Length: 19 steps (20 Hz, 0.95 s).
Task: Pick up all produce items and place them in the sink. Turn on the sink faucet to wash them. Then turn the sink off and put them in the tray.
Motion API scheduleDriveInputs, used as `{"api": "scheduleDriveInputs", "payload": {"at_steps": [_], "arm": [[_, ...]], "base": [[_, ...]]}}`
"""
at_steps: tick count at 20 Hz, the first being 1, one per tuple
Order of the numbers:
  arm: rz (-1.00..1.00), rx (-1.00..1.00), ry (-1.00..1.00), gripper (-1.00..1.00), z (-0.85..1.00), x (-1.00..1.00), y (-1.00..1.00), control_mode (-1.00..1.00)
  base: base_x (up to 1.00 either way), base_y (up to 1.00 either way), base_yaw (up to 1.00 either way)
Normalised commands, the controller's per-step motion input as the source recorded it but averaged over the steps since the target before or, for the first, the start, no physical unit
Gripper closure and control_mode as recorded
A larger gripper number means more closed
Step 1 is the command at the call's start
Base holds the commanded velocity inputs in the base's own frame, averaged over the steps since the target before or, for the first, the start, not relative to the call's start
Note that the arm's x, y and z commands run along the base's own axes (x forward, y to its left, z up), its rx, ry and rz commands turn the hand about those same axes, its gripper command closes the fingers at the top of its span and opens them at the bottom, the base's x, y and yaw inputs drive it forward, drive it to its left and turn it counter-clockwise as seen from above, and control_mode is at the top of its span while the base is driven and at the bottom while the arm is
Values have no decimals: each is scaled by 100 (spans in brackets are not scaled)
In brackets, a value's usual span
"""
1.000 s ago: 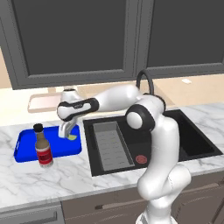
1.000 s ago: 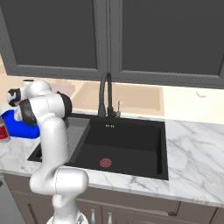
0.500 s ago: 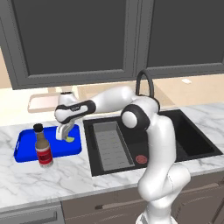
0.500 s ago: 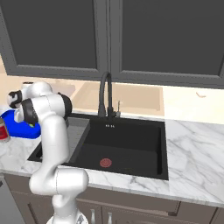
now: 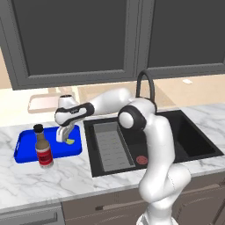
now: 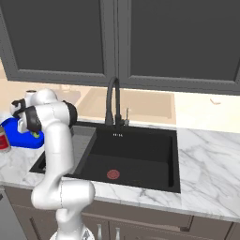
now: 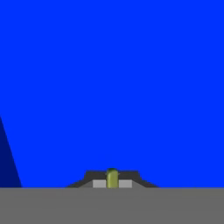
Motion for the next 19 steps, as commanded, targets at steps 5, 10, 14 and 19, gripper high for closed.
{"api": "scheduleDriveInputs", "payload": {"at_steps": [5, 10, 14, 19], "arm": [[1, 0, 0, -100, -20, 10, 3, -100], [0, 0, -4, -100, -11, 4, 3, -100], [0, 0, -5, -100, 0, 0, 0, -100], [0, 0, -10, -100, 5, -3, 0, -100]], "base": [[0, 0, 0], [0, 0, 0], [0, 0, 0], [0, 0, 0]]}}
